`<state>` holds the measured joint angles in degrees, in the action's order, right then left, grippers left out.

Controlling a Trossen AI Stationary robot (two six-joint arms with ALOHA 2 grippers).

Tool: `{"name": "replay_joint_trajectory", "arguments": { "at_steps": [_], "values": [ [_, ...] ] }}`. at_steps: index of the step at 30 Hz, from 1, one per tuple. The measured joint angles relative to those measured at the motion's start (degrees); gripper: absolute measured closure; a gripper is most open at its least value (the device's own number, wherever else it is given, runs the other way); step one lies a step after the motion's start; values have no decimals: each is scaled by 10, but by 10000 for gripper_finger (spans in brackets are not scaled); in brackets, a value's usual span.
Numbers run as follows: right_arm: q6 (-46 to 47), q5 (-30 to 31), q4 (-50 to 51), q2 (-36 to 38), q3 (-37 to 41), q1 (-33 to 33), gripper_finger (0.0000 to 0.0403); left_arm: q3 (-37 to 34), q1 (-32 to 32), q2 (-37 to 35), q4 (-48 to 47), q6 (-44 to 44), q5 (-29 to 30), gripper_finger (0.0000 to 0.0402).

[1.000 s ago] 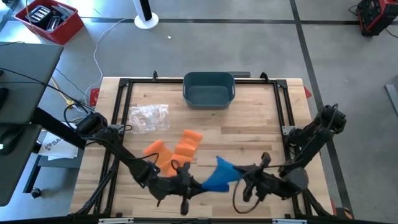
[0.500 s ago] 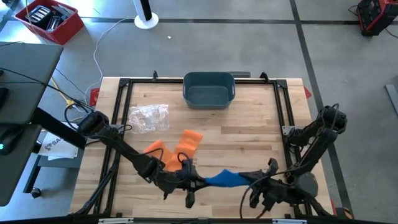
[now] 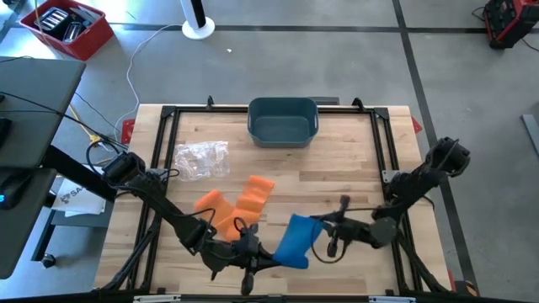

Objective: Roll bandage
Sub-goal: Roll the blue bandage

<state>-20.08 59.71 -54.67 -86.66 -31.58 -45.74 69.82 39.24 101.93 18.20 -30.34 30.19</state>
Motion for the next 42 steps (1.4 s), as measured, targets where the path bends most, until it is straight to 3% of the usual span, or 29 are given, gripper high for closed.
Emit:
{"name": "replay_joint_trajectory", "arguments": {
  "at_steps": [2,5,12,16,22,27,36,42],
  "values": [
    [103,-67,16,-3,24,25,403,0,3,0,15,-3,-16,390],
    [207,-107,68,-16,36,49,403,0,7,0,64,27,-27,390],
    [304,-148,85,-68,34,41,403,0,19,0,193,142,9,390],
    [323,-161,35,-96,34,17,403,0,21,0,216,194,80,390],
    [268,-195,-81,-105,34,-24,403,0,14,0,217,256,203,390],
    [246,-209,-102,-105,23,-44,403,0,-4,0,215,263,204,390],
    [263,-208,66,-105,-53,-19,403,0,-25,6,198,248,118,390],
    [431,-164,230,-104,-63,21,399,0,-26,28,192,234,124,390]
  ]
}}
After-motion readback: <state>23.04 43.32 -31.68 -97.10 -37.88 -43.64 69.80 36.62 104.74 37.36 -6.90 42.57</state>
